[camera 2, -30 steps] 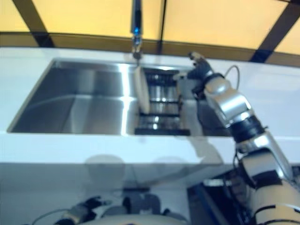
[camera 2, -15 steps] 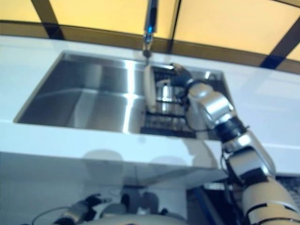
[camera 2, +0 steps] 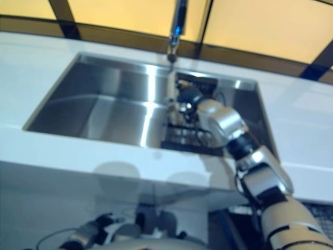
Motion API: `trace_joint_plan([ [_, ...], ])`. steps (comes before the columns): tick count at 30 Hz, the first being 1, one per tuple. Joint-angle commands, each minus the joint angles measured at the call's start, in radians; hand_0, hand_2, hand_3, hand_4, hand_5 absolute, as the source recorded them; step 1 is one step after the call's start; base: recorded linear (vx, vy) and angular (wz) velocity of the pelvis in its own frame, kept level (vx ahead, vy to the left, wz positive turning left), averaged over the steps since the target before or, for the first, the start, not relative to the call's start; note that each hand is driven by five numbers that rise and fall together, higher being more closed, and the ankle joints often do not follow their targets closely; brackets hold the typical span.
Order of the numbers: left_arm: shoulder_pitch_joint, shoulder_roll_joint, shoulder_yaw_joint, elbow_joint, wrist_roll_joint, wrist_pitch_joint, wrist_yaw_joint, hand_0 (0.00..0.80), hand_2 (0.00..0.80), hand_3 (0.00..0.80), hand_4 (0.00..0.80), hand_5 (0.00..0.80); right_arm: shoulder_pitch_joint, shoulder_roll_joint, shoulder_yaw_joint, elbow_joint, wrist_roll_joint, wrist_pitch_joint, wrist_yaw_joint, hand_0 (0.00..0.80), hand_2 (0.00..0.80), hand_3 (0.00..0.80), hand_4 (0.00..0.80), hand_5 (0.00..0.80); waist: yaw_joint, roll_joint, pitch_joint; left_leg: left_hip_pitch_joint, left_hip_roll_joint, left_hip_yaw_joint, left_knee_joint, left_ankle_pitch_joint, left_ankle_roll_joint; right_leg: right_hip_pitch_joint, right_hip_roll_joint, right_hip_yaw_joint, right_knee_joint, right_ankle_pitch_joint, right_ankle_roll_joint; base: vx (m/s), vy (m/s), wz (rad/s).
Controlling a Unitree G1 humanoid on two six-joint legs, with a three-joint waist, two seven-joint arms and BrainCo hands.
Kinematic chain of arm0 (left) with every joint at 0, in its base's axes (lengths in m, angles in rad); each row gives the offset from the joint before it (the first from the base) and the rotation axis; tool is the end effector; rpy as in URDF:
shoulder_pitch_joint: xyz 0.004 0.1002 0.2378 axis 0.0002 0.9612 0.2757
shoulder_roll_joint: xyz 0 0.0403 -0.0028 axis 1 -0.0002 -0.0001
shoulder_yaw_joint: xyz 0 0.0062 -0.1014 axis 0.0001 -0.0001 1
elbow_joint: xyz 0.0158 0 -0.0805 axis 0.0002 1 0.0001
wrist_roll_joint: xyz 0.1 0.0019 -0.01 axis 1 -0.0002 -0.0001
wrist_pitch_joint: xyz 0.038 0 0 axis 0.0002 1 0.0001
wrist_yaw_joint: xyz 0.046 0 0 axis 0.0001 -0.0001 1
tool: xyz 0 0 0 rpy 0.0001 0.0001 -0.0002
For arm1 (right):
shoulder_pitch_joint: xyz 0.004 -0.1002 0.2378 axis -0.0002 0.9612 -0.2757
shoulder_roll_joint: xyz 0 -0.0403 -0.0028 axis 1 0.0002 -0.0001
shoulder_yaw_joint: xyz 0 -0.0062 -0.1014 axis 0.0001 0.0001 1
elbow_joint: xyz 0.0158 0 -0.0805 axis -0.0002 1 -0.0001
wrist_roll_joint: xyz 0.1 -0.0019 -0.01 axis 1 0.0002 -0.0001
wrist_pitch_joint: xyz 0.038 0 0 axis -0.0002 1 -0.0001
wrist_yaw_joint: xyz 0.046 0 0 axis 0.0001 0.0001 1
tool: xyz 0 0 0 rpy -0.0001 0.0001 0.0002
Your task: Take plates into dishwasher
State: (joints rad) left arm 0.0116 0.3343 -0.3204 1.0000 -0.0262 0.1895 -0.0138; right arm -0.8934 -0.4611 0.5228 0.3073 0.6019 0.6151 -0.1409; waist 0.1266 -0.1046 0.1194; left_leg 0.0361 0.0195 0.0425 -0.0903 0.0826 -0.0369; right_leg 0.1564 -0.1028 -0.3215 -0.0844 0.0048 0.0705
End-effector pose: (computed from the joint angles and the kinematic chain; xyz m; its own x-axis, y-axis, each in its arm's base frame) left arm 0.0944 0.2323 -0.1007 0.3367 0.1780 -0.9246 0.2992 0.9109 0.2843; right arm 0.3212 -0.1155 0.1687 0.9204 0.2662 -0.2862 -0.3401 0.9063 -0.2509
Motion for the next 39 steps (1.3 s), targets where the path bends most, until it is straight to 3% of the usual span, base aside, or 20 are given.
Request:
trace_joint_plan([
  [1,-0.027,0.023,-0.041,0.016,-0.032,-0.002,0.018,0.0,0.0,0.0,0.0,0.0,-0.058,-0.012,0.03,0.043,-0.002,-0.052,-0.015,0.0,0.0,0.0,0.0,0.0,0.035,0.004,-0.03,0.042,0.03,0.028,0.003,-0.069,-0.027,-0.036,-0.074,0.007,0.015,0.05,0.082,0.0,0.0,0.0],
  [27,-0.023,0.011,-0.04,0.018,-0.128,-0.008,0.054,0.0,0.0,0.0,0.0,0.0,-0.067,0.009,0.067,0.132,-0.151,0.047,0.037,0.0,0.0,0.0,0.0,0.0,0.069,-0.007,0.012,0.014,0.037,-0.001,0.008,-0.061,-0.028,-0.049,-0.076,-0.005,0.024,0.051,0.083,0.004,0.014,0.04],
  [28,-0.02,0.01,-0.041,0.018,-0.144,-0.007,0.06,0.0,0.0,0.0,0.0,0.0,-0.073,0.015,0.072,0.146,-0.155,0.059,0.027,0.358,0.358,0.358,0.358,0.358,0.072,-0.008,0.017,0.01,0.038,-0.002,0.01,-0.06,-0.028,-0.052,-0.074,-0.002,0.026,0.051,0.082,0.0,0.018,0.09],
  [29,-0.02,0.01,-0.04,0.021,-0.15,-0.008,0.06,0.0,0.0,0.0,0.0,0.0,-0.077,0.016,0.072,0.161,-0.156,0.061,0.023,0.455,0.455,0.455,0.455,0.455,0.074,-0.01,0.02,0.007,0.04,-0.003,0.011,-0.059,-0.028,-0.054,-0.073,-0.002,0.027,0.051,0.082,-0.011,0.016,0.11],
  [30,-0.019,0.01,-0.042,0.025,-0.167,-0.013,0.065,0.0,0.0,0.0,0.0,0.0,-0.083,0.017,0.073,0.176,-0.165,0.061,0.02,0.775,0.775,0.775,0.775,0.775,0.077,-0.011,0.025,0.003,0.042,-0.004,0.013,-0.059,-0.028,-0.055,-0.072,0.0,0.027,0.051,0.081,-0.029,0.002,0.08],
  [39,-0.04,0.017,-0.046,0.043,-0.192,-0.022,0.094,0.0,0.0,0.0,0.0,0.0,-0.162,-0.018,0.067,0.269,-0.154,0.038,-0.021,0.8,0.8,0.8,0.8,0.8,0.097,-0.024,0.043,-0.019,0.049,-0.02,0.016,-0.057,-0.031,-0.067,-0.066,-0.004,0.027,0.058,0.083,-0.032,-0.024,0.07],
])
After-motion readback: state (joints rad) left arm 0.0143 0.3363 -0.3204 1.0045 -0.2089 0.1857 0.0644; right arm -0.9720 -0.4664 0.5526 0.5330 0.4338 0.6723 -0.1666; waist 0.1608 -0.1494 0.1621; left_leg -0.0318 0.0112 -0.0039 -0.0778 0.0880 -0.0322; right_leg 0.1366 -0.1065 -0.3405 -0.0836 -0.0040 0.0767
